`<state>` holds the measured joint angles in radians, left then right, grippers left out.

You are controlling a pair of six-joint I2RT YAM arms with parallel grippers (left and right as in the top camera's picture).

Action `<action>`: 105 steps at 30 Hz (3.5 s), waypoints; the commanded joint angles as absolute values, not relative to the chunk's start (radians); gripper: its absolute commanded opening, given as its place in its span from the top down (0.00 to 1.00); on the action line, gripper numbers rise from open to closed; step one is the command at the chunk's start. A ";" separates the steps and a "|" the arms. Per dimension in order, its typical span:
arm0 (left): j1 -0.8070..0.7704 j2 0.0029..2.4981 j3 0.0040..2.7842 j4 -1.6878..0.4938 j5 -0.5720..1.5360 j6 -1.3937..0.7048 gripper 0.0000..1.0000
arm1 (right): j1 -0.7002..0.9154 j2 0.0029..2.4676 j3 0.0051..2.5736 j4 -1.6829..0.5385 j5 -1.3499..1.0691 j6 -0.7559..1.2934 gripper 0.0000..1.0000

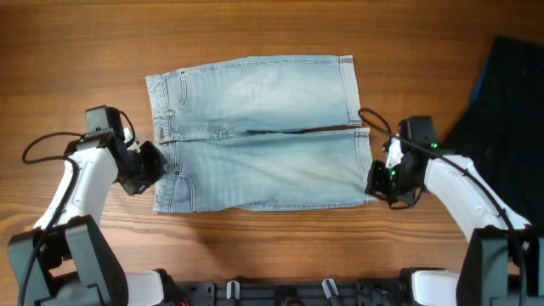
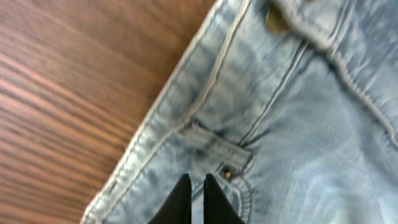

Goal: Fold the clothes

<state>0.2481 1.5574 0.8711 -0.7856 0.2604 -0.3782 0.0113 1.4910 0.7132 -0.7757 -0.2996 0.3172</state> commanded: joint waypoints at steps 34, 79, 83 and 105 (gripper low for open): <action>0.327 1.519 0.946 -0.719 0.150 -0.442 0.73 | 0.012 1.495 0.658 -0.678 -0.297 0.393 0.82; 0.326 1.363 0.598 -0.836 0.248 -0.796 0.40 | 0.012 1.255 0.892 -0.898 -0.285 0.444 0.08; 0.326 1.363 0.586 -0.759 0.204 -0.801 0.51 | 0.012 1.255 0.892 -0.898 -0.284 0.444 0.08; 0.326 1.363 0.586 -0.663 0.227 -0.801 0.86 | 0.012 1.527 0.751 -0.839 -0.248 0.580 0.36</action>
<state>0.3222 1.3632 0.5900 -0.6651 0.2256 -0.7990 0.0120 1.4582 0.7715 -0.8482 -0.2317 0.5621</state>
